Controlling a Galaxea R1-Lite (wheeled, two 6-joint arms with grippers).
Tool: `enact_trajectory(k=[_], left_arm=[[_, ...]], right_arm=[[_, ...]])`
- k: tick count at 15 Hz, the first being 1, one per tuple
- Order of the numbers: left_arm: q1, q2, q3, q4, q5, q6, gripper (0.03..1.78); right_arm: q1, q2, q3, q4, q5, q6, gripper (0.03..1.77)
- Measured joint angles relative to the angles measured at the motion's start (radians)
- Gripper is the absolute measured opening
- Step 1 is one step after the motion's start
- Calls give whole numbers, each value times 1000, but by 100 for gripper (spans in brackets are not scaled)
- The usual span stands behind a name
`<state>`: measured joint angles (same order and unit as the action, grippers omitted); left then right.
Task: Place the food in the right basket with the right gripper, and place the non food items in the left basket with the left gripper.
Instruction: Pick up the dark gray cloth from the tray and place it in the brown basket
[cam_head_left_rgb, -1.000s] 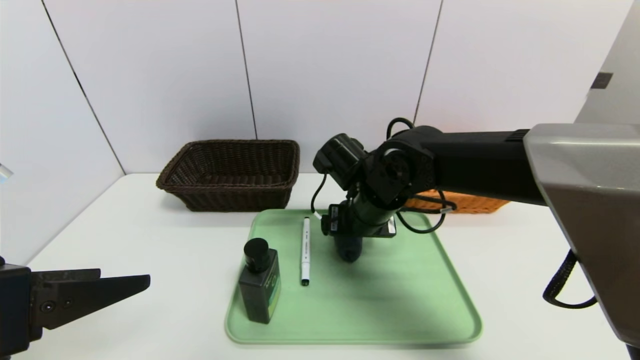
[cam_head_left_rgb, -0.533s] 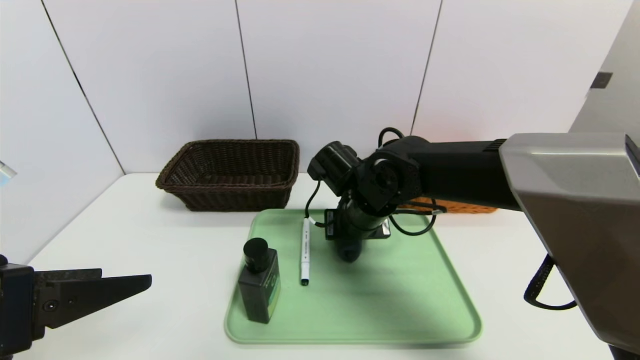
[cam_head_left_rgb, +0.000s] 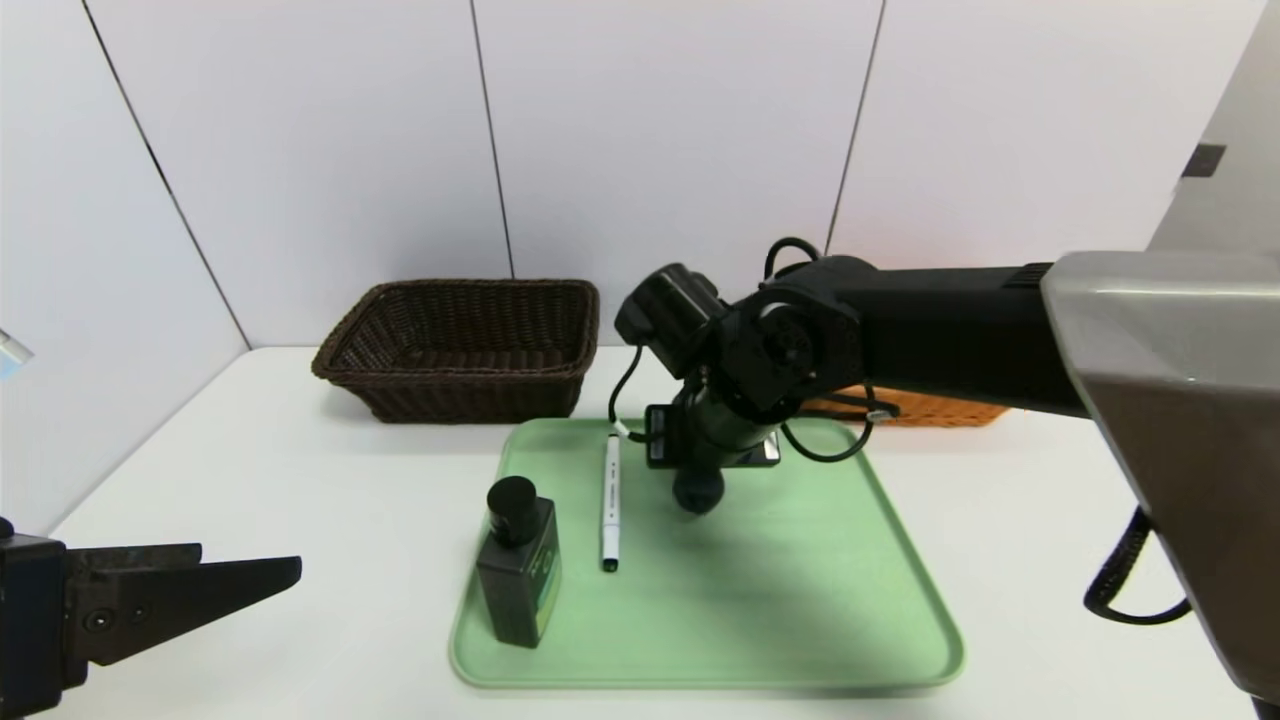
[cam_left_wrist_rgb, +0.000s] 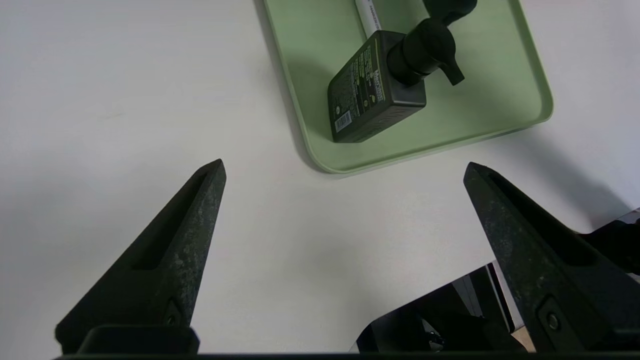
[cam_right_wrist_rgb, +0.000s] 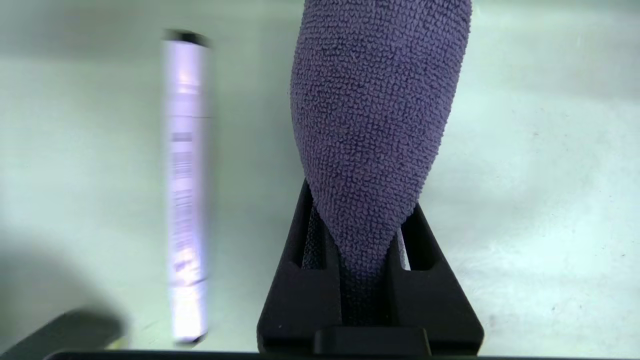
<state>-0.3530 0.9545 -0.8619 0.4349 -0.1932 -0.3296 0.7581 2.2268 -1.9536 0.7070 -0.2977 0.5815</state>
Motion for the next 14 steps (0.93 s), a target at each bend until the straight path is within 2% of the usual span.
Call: enact_trajectory(k=[2, 4, 7, 10, 14], left_arm=[[0, -3, 6, -1, 0, 0, 169], [0, -3, 9, -1, -1, 0, 169], [-2, -3, 12, 1, 0, 1, 169], [-4, -4, 23, 1, 0, 0, 169], [-4, -3, 33, 4, 0, 0, 169]], right_arm=[[12, -47, 0, -73, -2, -45, 25], [24, -86, 1, -211, -6, -95, 25], [50, -117, 5, -434, -2, -246, 25], [73, -107, 5, -615, 4, -306, 25], [76, -24, 3, -934, -23, -423, 25]])
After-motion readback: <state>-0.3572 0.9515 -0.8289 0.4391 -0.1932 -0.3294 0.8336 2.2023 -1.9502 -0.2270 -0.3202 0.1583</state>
